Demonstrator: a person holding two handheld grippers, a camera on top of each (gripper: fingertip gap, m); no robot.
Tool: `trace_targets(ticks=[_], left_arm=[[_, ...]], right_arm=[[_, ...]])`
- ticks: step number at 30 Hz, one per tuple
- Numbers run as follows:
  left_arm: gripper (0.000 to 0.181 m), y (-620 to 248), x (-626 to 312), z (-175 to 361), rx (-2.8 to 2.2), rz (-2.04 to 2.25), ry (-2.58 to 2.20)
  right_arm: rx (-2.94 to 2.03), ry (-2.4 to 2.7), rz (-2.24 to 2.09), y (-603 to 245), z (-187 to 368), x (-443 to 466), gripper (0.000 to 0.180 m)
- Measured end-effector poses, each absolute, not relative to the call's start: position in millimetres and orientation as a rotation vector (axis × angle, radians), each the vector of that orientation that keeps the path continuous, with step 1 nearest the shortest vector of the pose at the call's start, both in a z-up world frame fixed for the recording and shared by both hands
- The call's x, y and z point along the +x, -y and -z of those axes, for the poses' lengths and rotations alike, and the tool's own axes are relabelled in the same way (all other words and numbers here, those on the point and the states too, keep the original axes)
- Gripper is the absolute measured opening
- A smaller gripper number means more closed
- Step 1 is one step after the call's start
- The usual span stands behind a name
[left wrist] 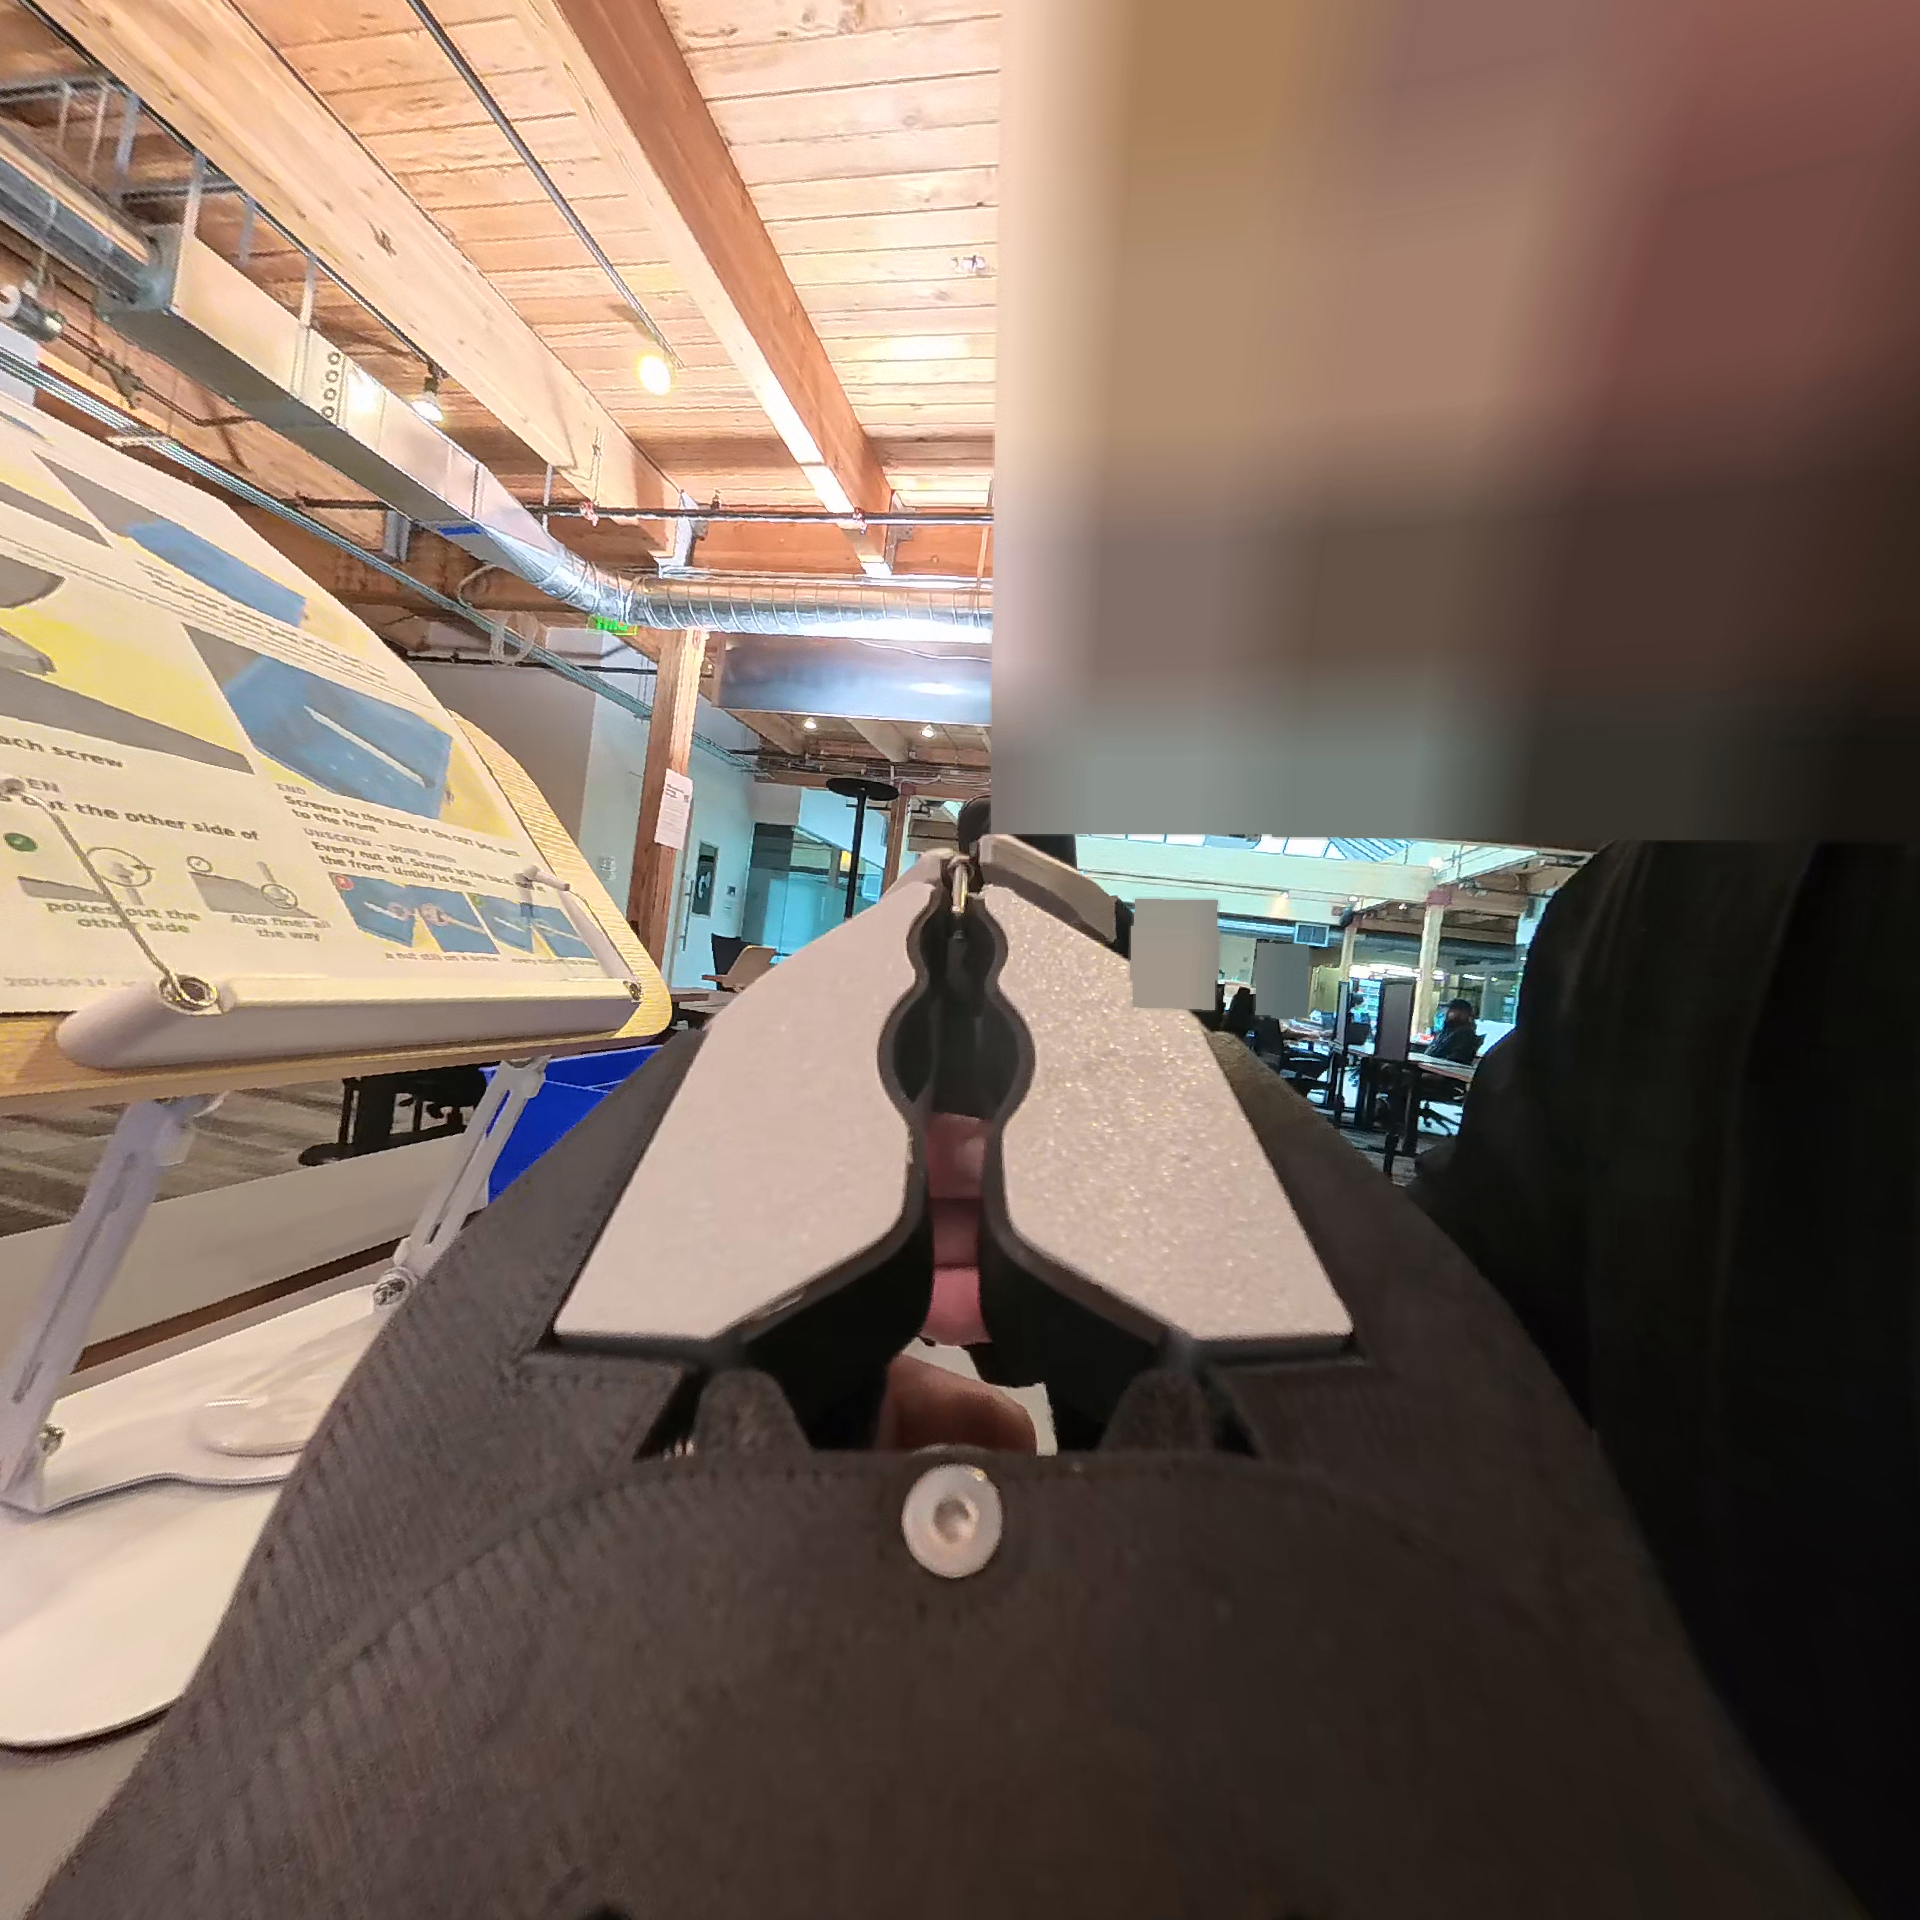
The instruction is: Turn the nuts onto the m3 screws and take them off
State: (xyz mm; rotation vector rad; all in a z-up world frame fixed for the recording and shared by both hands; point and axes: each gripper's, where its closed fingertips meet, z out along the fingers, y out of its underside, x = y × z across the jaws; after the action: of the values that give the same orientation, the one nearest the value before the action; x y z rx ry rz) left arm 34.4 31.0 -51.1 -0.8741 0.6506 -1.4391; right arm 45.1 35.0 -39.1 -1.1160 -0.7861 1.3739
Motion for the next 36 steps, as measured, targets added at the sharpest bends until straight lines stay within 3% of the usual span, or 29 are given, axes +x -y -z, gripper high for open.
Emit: trace_targets(ticks=[36], left_arm=[[0.002,-36.0,37.8,59.9,-0.908,1.903,-0.545]], right_arm=[[-1.071,1.067,-0.918,-31.3,55.5,48.8,0.004]])
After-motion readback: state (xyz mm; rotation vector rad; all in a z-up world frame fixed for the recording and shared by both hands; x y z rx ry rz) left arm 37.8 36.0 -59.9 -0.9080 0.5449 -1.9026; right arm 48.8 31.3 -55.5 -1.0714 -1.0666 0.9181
